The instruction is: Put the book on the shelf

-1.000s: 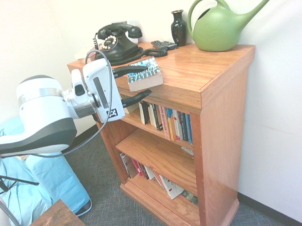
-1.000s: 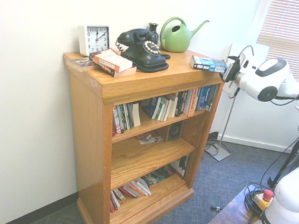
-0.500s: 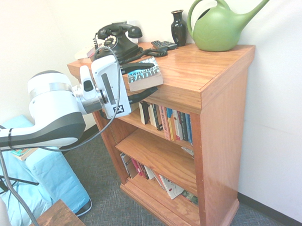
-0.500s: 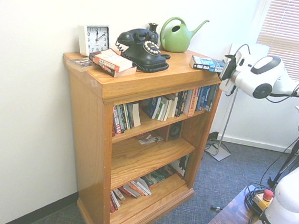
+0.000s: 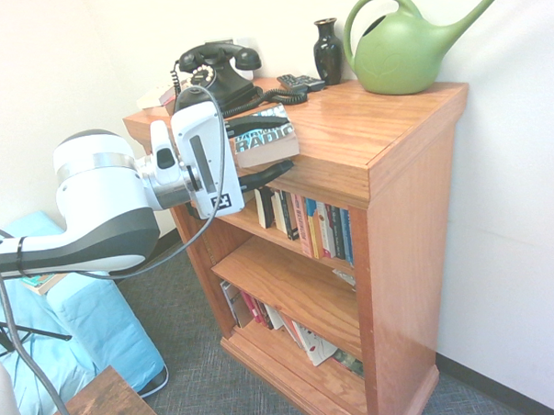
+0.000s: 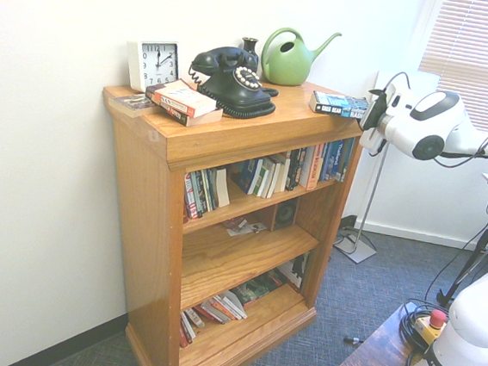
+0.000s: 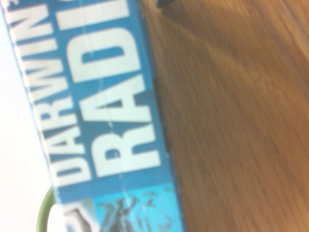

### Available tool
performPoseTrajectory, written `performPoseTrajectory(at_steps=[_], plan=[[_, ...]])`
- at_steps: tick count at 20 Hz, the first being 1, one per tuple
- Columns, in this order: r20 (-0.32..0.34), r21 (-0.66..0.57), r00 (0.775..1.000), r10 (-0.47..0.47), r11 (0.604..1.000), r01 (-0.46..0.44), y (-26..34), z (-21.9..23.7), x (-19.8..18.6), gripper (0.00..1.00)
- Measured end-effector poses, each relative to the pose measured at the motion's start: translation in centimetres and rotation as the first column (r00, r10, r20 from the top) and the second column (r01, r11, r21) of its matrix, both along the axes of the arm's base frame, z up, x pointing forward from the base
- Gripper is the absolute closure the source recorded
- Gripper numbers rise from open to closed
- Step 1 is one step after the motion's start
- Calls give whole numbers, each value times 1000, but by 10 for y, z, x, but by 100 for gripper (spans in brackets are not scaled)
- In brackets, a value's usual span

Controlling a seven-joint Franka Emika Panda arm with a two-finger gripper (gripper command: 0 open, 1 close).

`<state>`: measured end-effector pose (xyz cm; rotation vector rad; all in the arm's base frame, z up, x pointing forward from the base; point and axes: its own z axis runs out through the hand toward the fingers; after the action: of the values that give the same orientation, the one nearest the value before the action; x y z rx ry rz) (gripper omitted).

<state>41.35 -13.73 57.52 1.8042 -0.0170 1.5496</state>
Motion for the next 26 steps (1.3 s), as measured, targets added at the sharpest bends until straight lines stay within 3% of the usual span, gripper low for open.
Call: performPoseTrajectory(at_steps=[26], plan=[[-7,30,999,-37,999,37,18,-5,7,100]])
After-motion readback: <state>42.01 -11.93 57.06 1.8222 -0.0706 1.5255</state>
